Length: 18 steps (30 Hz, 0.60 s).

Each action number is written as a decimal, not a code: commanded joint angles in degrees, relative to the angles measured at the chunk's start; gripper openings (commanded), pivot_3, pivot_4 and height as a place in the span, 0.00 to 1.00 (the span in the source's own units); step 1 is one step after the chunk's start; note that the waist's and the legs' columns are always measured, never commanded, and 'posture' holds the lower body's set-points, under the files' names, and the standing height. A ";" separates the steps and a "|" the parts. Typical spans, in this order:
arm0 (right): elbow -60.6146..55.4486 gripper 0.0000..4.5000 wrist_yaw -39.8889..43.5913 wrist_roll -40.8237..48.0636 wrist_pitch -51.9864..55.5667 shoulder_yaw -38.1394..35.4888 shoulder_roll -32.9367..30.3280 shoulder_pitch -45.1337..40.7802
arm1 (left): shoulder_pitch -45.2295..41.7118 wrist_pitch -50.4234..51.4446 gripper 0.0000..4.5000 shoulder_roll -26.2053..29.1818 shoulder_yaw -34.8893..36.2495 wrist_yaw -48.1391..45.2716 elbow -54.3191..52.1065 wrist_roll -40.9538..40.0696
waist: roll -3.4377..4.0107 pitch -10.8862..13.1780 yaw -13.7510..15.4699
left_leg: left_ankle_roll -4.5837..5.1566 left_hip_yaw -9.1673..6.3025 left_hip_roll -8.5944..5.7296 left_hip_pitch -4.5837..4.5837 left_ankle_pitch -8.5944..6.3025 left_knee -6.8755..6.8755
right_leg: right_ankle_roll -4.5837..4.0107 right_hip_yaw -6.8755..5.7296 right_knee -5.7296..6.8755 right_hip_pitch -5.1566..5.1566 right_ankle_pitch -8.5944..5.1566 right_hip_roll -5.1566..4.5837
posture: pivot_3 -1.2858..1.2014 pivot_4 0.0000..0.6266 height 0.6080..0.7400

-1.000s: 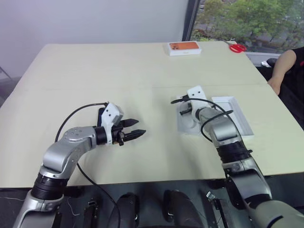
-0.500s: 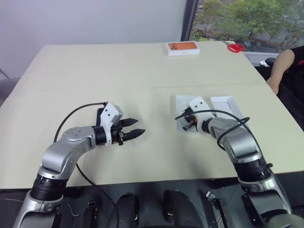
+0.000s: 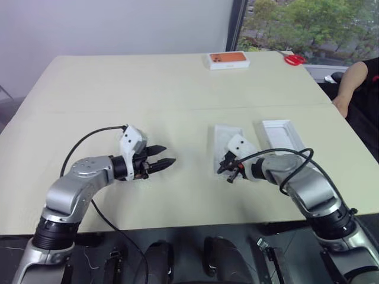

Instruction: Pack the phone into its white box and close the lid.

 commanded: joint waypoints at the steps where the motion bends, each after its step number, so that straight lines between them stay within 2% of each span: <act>1: -1.86 0.01 0.28 -0.05 -2.08 -0.50 -0.91 -0.66 | 0.51 0.05 0.64 1.15 2.65 0.15 -0.94 -0.65 | 0.00 0.00 0.04 | 0.00 0.00 0.00 0.00 0.00 0.00 | 0.00 0.00 0.00 0.00 0.00 0.00 | 0.52 0.24 1.00; 8: -0.03 0.01 -1.32 -1.85 -5.41 -0.72 -0.13 -3.28 | 0.75 1.09 0.64 1.91 6.16 1.83 0.40 -0.96 | 0.00 0.00 0.05 | 0.00 0.00 0.00 -0.01 0.00 0.01 | 0.00 0.00 0.00 -0.02 0.00 -0.01 | 0.52 0.24 1.00; 11: 0.79 0.01 -3.02 -2.71 -8.38 -1.29 1.56 -4.32 | -0.54 4.30 0.64 0.56 11.10 6.53 2.45 -2.71 | -0.01 0.00 0.05 | -0.01 0.00 -0.01 -0.02 0.00 0.01 | 0.00 0.00 0.00 -0.01 0.00 -0.02 | 0.52 0.24 1.00; 13: 0.88 0.00 -3.87 -2.55 -9.71 -1.27 3.95 -5.47 | -3.04 9.14 0.76 -1.07 16.74 13.72 6.42 -4.22 | -0.02 0.01 0.05 | -0.01 0.00 0.00 -0.01 0.00 0.01 | 0.00 0.00 0.02 -0.01 0.00 -0.02 | 0.52 0.24 1.00; 15: 1.00 0.00 -4.50 -3.01 -10.79 0.60 6.77 -6.55 | -5.22 14.27 0.94 -2.26 21.81 19.48 8.89 -6.14 | -0.03 0.02 -0.09 | -0.01 -0.04 0.00 -0.01 0.01 0.03 | 0.01 -0.01 0.09 -0.05 0.01 0.01 | 0.52 0.24 1.00; 16: 1.28 0.00 -4.79 -3.23 -11.03 1.51 8.12 -7.05 | -6.03 16.23 0.99 -2.53 23.42 21.50 9.53 -6.62 | -0.04 0.02 -0.18 | -0.01 -0.04 0.00 -0.01 0.01 0.03 | 0.02 -0.01 0.13 -0.05 0.00 0.01 | 0.52 0.24 1.00; 18: 3.34 0.00 -6.07 -4.37 -11.83 4.28 12.07 -8.65 | -8.15 20.86 0.99 -2.77 26.68 26.64 11.58 -6.47 | -0.05 0.02 -0.25 | -0.01 -0.04 0.01 -0.01 0.01 0.03 | 0.03 -0.01 0.16 -0.08 0.00 0.02 | 0.52 0.24 1.00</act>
